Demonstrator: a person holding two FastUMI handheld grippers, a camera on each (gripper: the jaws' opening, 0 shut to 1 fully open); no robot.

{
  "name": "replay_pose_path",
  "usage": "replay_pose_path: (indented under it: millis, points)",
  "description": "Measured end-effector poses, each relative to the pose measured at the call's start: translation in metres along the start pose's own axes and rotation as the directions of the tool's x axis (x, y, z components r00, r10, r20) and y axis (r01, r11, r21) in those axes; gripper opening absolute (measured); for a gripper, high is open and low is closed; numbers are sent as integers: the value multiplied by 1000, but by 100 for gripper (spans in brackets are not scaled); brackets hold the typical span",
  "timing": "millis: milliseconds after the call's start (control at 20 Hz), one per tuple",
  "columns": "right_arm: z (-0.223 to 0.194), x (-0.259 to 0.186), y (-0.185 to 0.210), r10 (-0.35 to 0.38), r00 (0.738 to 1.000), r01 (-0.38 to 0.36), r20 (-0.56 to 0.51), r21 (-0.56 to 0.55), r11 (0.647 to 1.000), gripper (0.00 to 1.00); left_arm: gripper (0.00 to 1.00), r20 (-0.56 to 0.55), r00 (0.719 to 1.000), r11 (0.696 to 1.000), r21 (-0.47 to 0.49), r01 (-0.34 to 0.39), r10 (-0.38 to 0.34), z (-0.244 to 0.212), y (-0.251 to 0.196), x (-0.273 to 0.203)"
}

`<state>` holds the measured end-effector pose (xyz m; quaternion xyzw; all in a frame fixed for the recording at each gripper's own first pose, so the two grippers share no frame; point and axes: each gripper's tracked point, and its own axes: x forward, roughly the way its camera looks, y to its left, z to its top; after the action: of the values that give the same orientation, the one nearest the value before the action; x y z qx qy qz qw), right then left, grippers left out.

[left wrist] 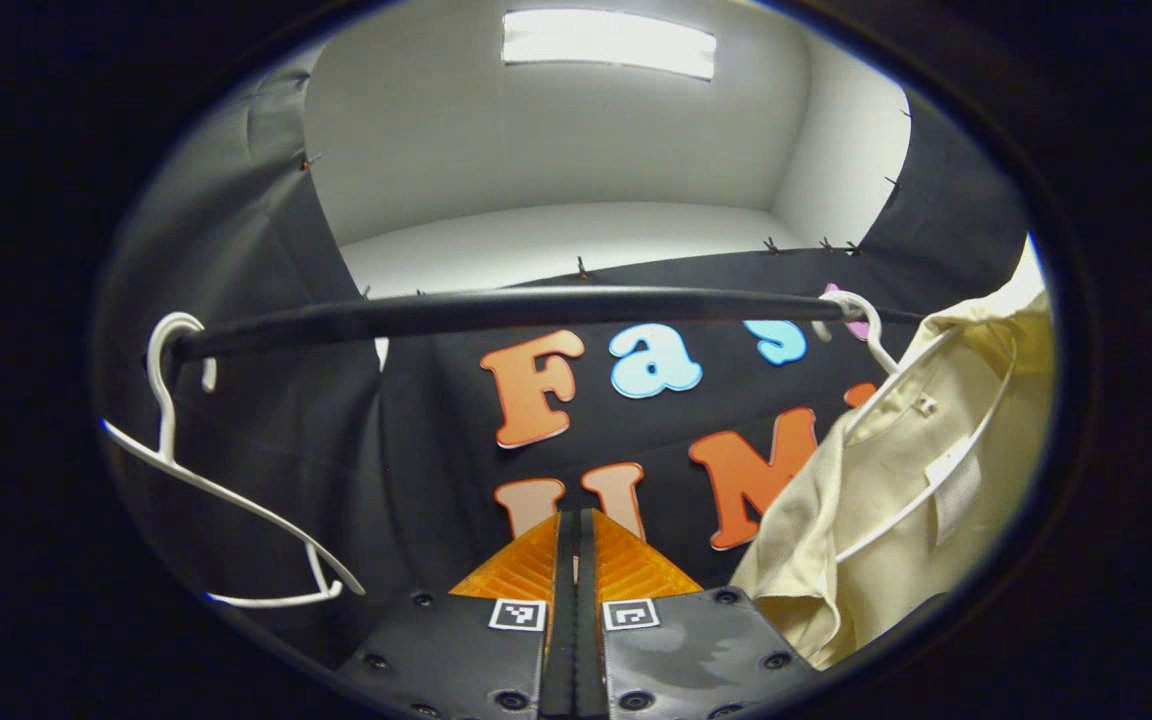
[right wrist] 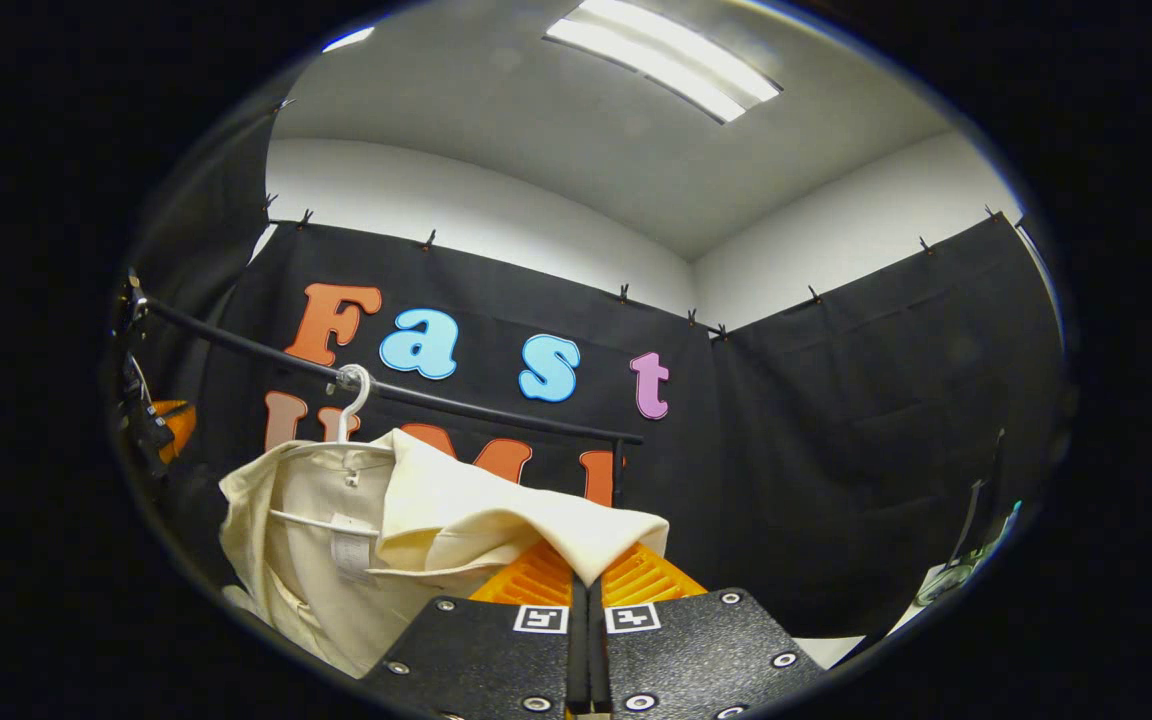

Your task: Grasp the clothes on the hanger with both hands and then place them into the laundry hamper below.

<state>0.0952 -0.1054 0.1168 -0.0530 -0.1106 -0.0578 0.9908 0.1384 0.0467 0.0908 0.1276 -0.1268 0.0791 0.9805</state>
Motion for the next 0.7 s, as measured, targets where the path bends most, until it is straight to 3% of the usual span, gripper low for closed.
replay_pose_path:
  millis: [200, 350, 400, 500, 600, 700]
  points:
    - [-17, 1, 10, 3, 1000, -3, -29, -3, 1000, 0, 7, -98, 978, 976, -138, 172, -186, -38, -72, -44]
    - [-33, -3, 22, 15, 998, -14, -66, 22, 1000, 0, 7, -155, 946, 942, -229, 245, -284, -65, -122, -78]
    - [-37, -3, 24, 19, 997, -17, -77, 33, 999, 0, 19, -159, 943, 937, -242, 251, -293, -68, -131, -85]
    - [-43, -3, 26, 26, 995, -21, -94, 55, 998, 0, 58, -143, 931, 922, -252, 295, -337, -68, -148, -94]
    - [-47, -3, 28, 32, 994, -25, -103, 64, 998, 0, 96, -143, 942, 936, -231, 265, -302, -74, -147, -89]
    - [-47, -3, 31, 37, 994, -30, -101, 73, 997, 0, 96, -165, 957, 958, -199, 205, -239, -88, -140, -72]
